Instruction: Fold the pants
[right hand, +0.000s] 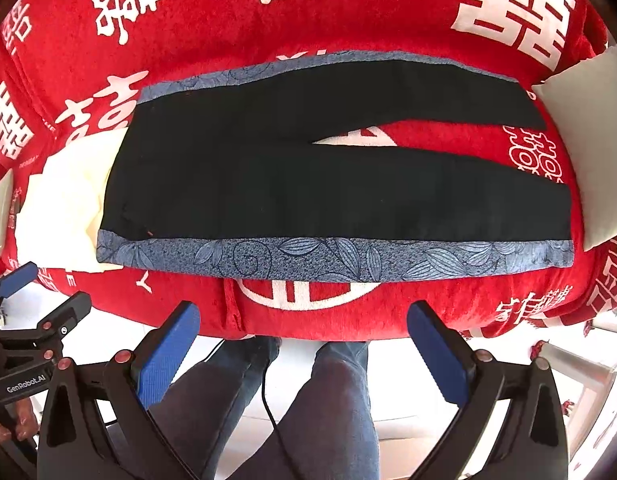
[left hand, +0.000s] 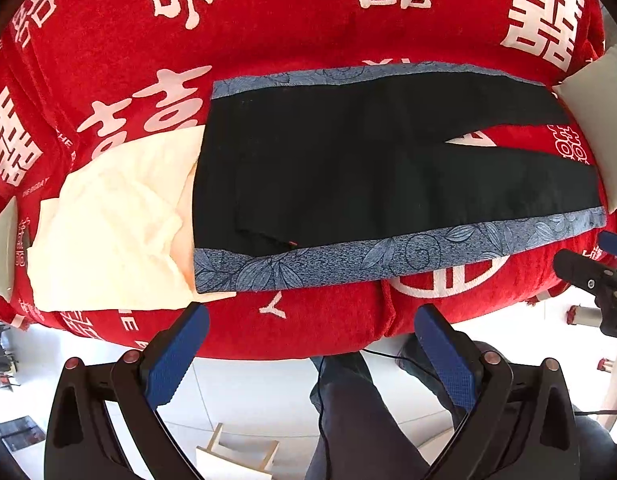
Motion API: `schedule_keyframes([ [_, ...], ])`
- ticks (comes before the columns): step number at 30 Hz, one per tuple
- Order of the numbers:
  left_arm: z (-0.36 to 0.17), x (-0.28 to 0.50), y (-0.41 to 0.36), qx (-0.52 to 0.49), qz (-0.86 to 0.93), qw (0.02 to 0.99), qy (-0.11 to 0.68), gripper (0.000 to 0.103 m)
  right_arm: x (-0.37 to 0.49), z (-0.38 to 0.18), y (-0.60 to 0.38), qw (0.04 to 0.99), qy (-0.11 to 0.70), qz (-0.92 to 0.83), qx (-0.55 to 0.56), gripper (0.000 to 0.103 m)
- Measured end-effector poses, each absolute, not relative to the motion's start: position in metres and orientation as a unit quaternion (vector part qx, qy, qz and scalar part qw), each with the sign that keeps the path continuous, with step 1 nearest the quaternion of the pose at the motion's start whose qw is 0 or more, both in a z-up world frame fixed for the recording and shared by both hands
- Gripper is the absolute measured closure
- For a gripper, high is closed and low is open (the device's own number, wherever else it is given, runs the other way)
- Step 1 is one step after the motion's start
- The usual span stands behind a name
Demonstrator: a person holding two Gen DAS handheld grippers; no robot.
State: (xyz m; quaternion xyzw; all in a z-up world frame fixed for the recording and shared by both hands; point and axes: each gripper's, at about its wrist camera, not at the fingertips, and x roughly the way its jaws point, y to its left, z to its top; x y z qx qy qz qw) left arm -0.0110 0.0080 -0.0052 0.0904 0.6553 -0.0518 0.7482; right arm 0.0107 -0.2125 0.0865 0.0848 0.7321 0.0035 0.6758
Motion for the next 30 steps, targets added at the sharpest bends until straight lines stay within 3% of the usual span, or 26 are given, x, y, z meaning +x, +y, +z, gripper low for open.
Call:
schedule_keyframes([
  [30,-0.0139,-0.0127,0.0179,0.083,-0.031,0.739,0.668,0.000,0.0129,0.0795,-0.2142,0.670,0.737,-0.014,0.082,0.000],
])
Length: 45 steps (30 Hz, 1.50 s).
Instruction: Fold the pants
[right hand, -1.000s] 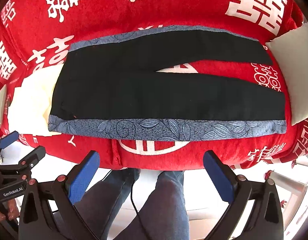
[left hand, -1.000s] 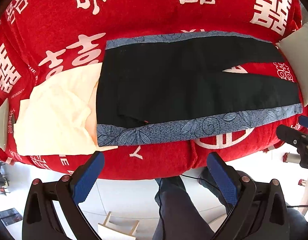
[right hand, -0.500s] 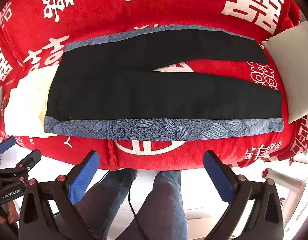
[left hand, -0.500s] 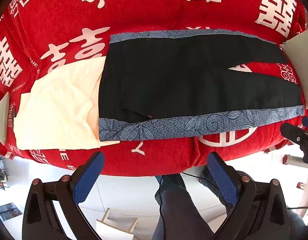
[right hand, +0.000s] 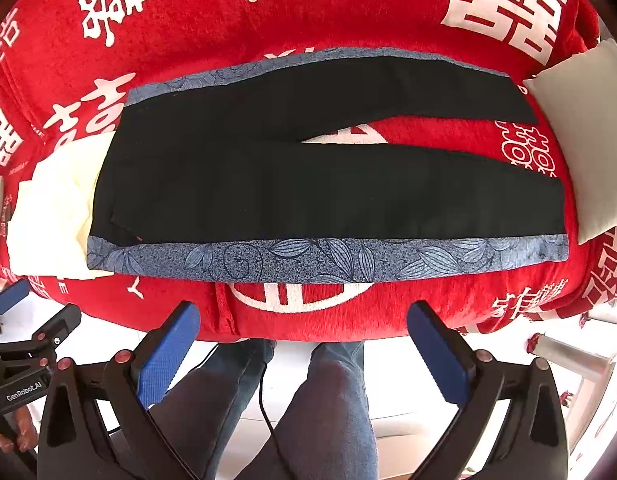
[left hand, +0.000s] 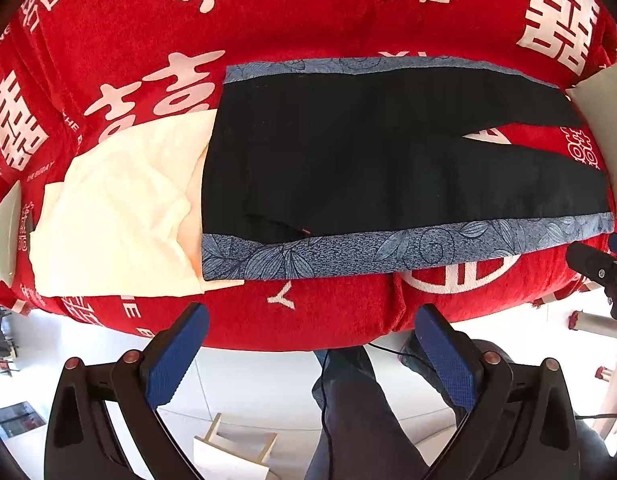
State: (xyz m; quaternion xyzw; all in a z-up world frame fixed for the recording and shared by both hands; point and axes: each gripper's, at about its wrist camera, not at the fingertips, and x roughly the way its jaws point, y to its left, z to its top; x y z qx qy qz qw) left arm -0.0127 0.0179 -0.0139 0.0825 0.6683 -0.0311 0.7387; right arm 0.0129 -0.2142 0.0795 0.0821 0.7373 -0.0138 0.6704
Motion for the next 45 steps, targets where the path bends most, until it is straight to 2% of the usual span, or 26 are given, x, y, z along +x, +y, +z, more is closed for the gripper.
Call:
schedule_keyframes([
  [29,-0.006,-0.012,-0.015,0.092,0.009,0.739,0.667,0.000,0.020,0.075,-0.250,0.677,0.730,0.003,0.089,0.000],
  [45,-0.003,-0.040,-0.014,0.051,0.054,0.746,0.662,0.000,0.012,0.072,-0.265,0.675,0.735,0.031,0.061,0.000],
])
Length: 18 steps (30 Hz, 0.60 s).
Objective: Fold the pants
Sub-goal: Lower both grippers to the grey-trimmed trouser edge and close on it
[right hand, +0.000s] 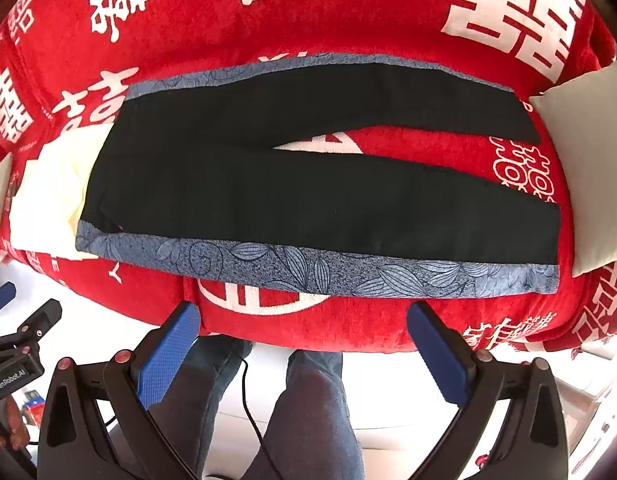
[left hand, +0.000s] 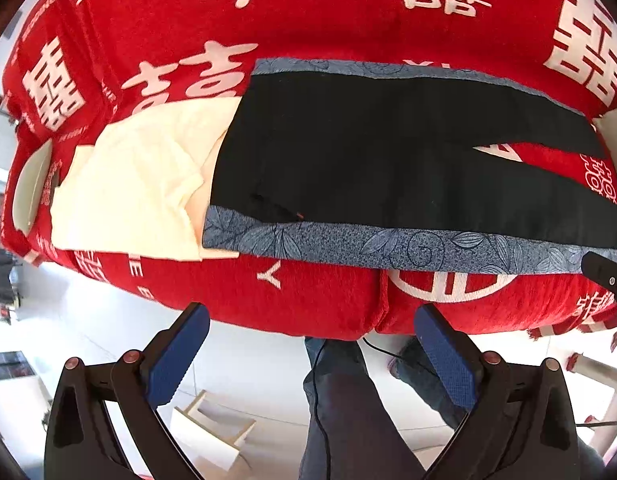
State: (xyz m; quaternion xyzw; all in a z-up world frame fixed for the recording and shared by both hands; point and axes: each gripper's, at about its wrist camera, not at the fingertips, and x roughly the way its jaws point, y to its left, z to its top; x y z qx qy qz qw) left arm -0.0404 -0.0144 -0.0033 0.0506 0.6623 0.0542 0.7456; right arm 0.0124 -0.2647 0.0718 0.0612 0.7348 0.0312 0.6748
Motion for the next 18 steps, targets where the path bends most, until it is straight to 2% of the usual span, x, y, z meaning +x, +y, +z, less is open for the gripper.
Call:
schedule_keyframes([
  [6,-0.007,-0.041,0.004,-0.002,0.048,0.745,0.665,0.000,0.010,0.067,-0.270,0.669,0.735,0.046,0.098,0.000],
  [10,-0.028,-0.032,0.031,-0.060,0.023,0.746,0.662,0.000,0.008,0.054,-0.274,0.659,0.720,0.072,0.205,0.000],
  [15,-0.080,-0.019,0.062,-0.111,0.007,0.730,0.674,0.000,-0.005,0.002,-0.266,0.605,0.696,0.089,0.378,0.000],
  [18,-0.121,-0.015,0.079,-0.161,-0.006,0.717,0.678,0.001,-0.020,-0.046,-0.251,0.567,0.685,0.092,0.448,0.009],
])
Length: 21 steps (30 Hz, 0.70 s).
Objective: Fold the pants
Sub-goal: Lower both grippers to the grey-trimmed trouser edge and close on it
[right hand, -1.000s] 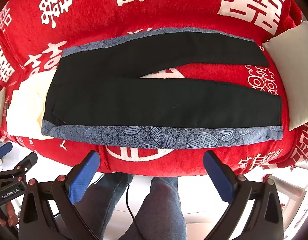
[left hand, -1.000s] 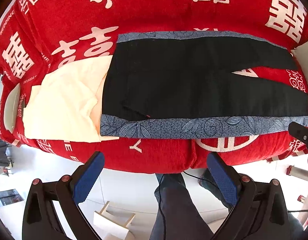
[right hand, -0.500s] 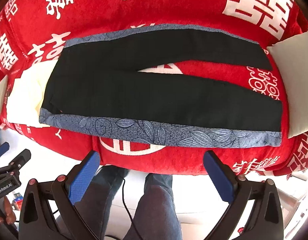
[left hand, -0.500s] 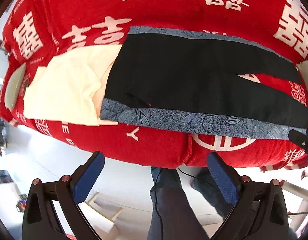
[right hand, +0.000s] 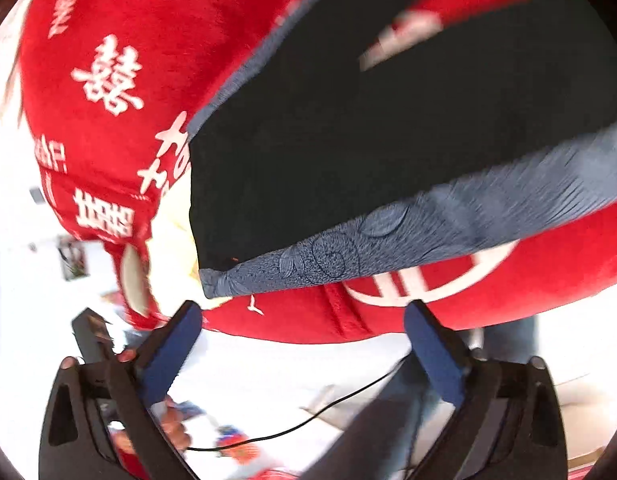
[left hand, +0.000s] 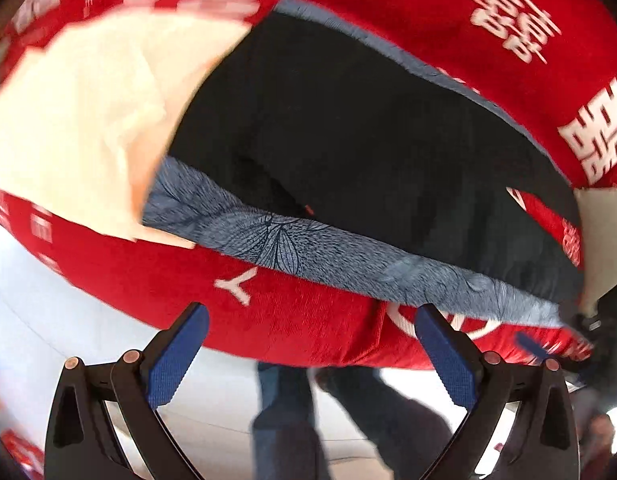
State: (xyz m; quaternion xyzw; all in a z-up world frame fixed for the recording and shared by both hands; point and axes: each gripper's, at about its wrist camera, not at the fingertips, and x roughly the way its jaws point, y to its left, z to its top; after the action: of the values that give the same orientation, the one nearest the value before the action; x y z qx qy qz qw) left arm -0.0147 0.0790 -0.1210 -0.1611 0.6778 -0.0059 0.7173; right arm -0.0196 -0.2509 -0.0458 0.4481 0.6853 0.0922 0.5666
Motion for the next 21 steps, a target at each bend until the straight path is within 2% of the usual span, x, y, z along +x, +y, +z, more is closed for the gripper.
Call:
schedule_keyframes([
  [2,-0.141,-0.013,0.086,-0.185,-0.012,0.711,0.679,0.014,-0.030,-0.073,-0.241,0.551,0.677,0.096,0.479,0.020],
  [3,-0.152,-0.012,0.088,-0.200,-0.014,0.702,0.683,0.026,-0.034,-0.085,-0.237,0.542,0.674,0.101,0.492,0.025],
  [4,-0.163,-0.011,0.091,-0.224,-0.022,0.689,0.688,0.029,-0.038,-0.096,-0.232,0.533,0.674,0.104,0.501,0.028],
  [10,-0.180,-0.011,0.092,-0.238,-0.041,0.698,0.674,0.029,-0.051,-0.129,-0.221,0.530,0.646,0.116,0.537,0.029],
  [14,-0.188,-0.006,0.100,-0.258,-0.046,0.694,0.670,0.028,-0.048,-0.144,-0.224,0.534,0.598,0.123,0.584,0.029],
  [15,-0.190,-0.006,0.102,-0.262,-0.048,0.693,0.670,0.026,-0.048,-0.147,-0.222,0.532,0.592,0.125,0.593,0.029],
  [16,-0.192,-0.005,0.104,-0.263,-0.049,0.692,0.671,0.017,-0.047,-0.149,-0.220,0.530,0.587,0.125,0.599,0.033],
  [17,-0.191,-0.005,0.105,-0.263,-0.048,0.694,0.669,0.017,-0.045,-0.151,-0.217,0.526,0.583,0.123,0.606,0.040],
  [18,-0.190,-0.005,0.106,-0.264,-0.049,0.696,0.666,0.017,-0.044,-0.151,-0.217,0.524,0.579,0.123,0.613,0.066],
  [19,-0.190,-0.005,0.106,-0.267,-0.053,0.696,0.665,0.017,-0.043,-0.150,-0.217,0.519,0.572,0.123,0.623,0.088],
  [21,-0.188,-0.004,0.109,-0.282,-0.057,0.694,0.660,0.016,-0.039,-0.142,-0.217,0.520,0.559,0.125,0.633,0.090],
])
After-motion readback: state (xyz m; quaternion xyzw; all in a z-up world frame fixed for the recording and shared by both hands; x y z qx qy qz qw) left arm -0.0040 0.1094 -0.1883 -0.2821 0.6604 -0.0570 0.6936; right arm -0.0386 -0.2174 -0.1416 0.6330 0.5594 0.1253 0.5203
